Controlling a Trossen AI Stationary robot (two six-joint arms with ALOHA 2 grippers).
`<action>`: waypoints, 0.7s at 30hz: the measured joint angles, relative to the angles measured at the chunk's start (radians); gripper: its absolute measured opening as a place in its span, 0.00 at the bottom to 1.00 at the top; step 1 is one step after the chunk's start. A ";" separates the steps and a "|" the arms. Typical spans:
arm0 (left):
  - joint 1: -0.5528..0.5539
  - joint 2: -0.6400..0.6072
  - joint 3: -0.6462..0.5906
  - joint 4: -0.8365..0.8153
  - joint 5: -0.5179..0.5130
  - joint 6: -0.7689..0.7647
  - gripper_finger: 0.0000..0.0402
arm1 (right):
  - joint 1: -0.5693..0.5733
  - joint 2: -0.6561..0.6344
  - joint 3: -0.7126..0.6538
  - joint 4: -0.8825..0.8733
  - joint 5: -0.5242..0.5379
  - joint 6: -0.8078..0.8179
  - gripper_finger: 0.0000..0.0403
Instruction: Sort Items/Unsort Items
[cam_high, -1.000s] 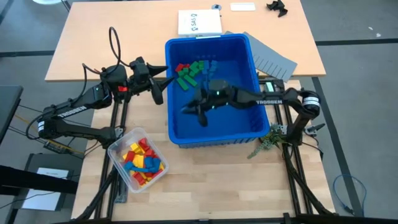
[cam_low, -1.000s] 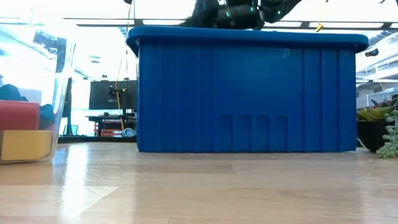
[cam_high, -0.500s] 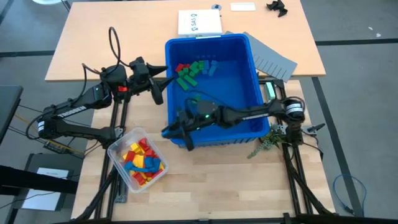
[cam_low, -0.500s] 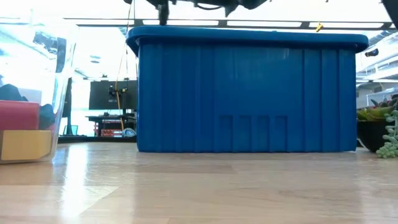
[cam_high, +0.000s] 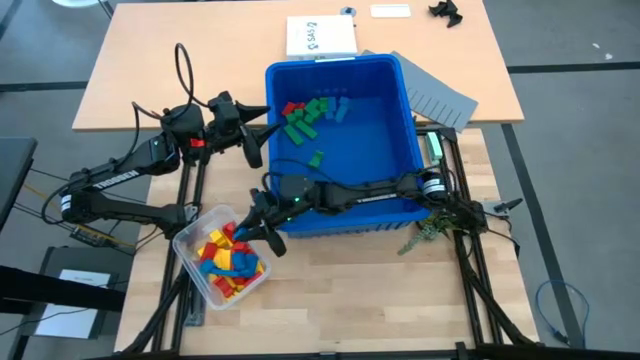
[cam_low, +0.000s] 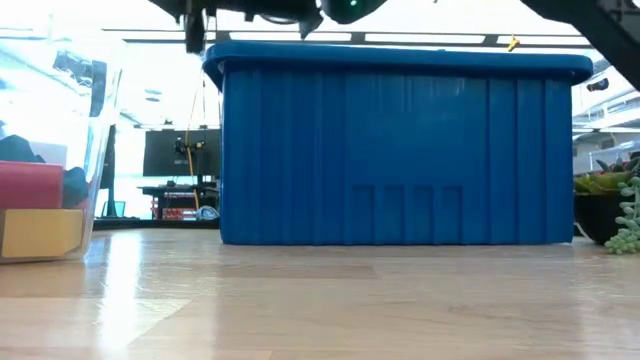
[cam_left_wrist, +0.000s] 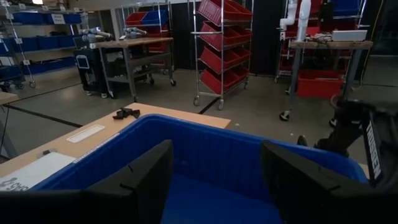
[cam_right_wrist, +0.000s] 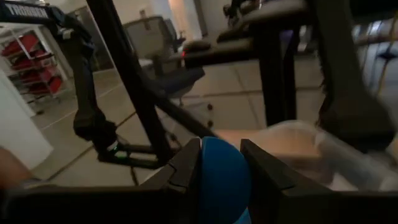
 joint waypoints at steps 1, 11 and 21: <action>0.000 0.000 0.000 0.000 0.000 0.000 0.62 | 0.000 0.014 0.016 -0.011 -0.011 0.013 0.22; 0.000 0.000 0.000 0.000 0.000 0.000 0.62 | -0.004 0.040 0.059 -0.039 0.073 0.013 0.32; 0.000 0.000 0.000 0.000 0.000 0.000 0.62 | -0.007 0.034 0.059 -0.080 0.057 -0.018 0.56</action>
